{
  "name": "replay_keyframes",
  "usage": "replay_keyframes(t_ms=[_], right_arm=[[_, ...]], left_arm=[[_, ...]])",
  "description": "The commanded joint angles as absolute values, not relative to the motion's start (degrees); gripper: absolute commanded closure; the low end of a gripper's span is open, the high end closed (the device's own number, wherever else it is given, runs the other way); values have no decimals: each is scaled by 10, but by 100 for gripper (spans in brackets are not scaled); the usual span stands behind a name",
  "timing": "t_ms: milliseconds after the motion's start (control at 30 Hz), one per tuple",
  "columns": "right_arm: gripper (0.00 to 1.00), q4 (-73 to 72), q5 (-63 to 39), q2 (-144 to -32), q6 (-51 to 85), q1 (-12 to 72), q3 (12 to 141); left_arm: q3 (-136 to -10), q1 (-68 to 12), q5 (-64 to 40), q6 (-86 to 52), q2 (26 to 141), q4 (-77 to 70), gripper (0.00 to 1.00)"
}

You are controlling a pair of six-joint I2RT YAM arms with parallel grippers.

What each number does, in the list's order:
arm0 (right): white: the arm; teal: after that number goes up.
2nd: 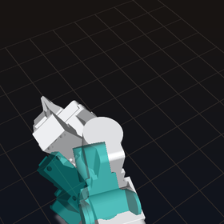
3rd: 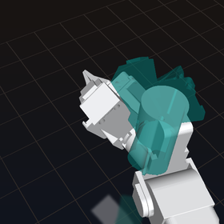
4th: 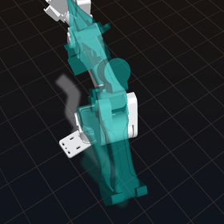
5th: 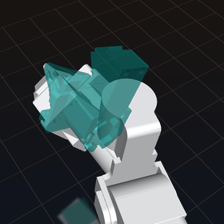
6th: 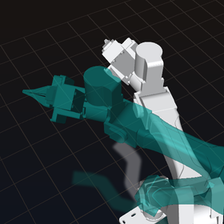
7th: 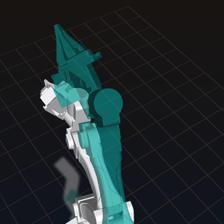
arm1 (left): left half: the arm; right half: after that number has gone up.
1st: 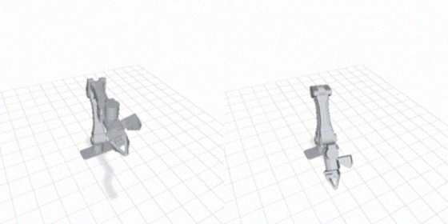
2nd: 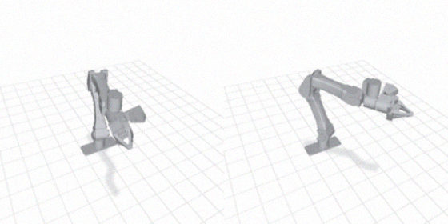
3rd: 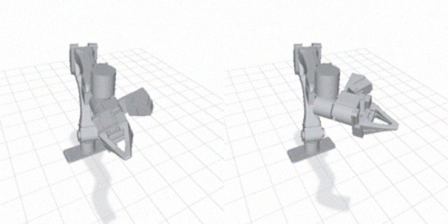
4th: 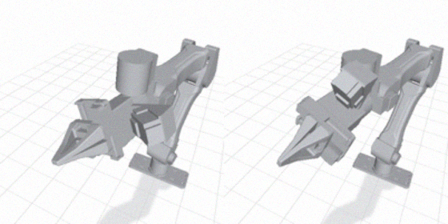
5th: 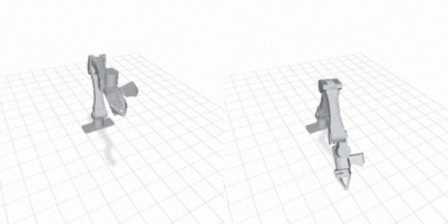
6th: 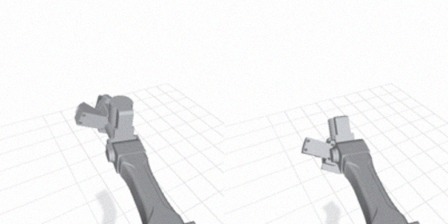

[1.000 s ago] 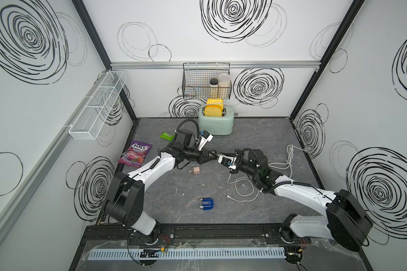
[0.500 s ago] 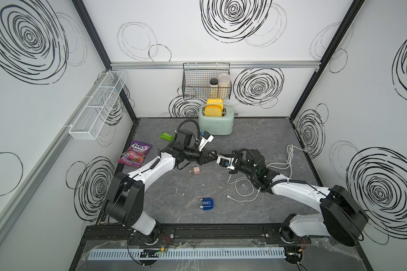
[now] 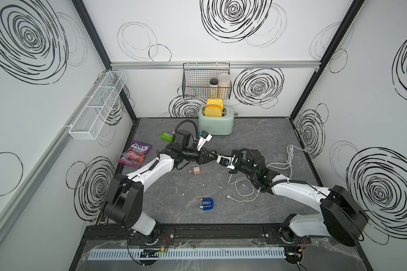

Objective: Charge the electric shaver
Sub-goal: Pick up the charging cable from the center of the board.

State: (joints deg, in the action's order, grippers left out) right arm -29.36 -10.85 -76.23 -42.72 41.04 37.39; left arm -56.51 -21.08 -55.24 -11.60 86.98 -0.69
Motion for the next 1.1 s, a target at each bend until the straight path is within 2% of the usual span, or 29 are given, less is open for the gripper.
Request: replay_keyframes(t_ms=[0, 67, 133, 233, 333, 467, 533, 667, 800, 967, 1067], right_arm=[[100, -303, -109, -743, -391, 414, 370], [100, -305, -103, -745, -384, 417, 369], [100, -309, -94, -749, -381, 421, 370], [100, -309, -89, -753, -381, 424, 374], [100, -312, -81, -756, -375, 425, 378], [100, -308, -75, -759, -363, 425, 387], [100, -303, -79, -759, -360, 425, 390], [100, -306, -86, -755, -355, 425, 385], [100, -308, -90, -751, -347, 426, 385], [100, -310, -95, -749, -323, 425, 391], [100, -297, -102, -753, -321, 425, 400]], left_arm=[[-538, -191, -584, -197, 839, -134, 61], [-539, -195, -589, -203, 841, -140, 55], [-541, -198, -592, -200, 845, -136, 54], [-537, -202, -594, -201, 848, -140, 55], [-534, -208, -597, -203, 850, -143, 63], [-537, -212, -600, -190, 856, -124, 63], [-536, -213, -599, -186, 857, -119, 69], [-538, -212, -594, -185, 858, -122, 88], [-544, -213, -594, -186, 864, -122, 100], [-551, -216, -595, -184, 870, -117, 100], [-556, -218, -593, -175, 870, -103, 76]])
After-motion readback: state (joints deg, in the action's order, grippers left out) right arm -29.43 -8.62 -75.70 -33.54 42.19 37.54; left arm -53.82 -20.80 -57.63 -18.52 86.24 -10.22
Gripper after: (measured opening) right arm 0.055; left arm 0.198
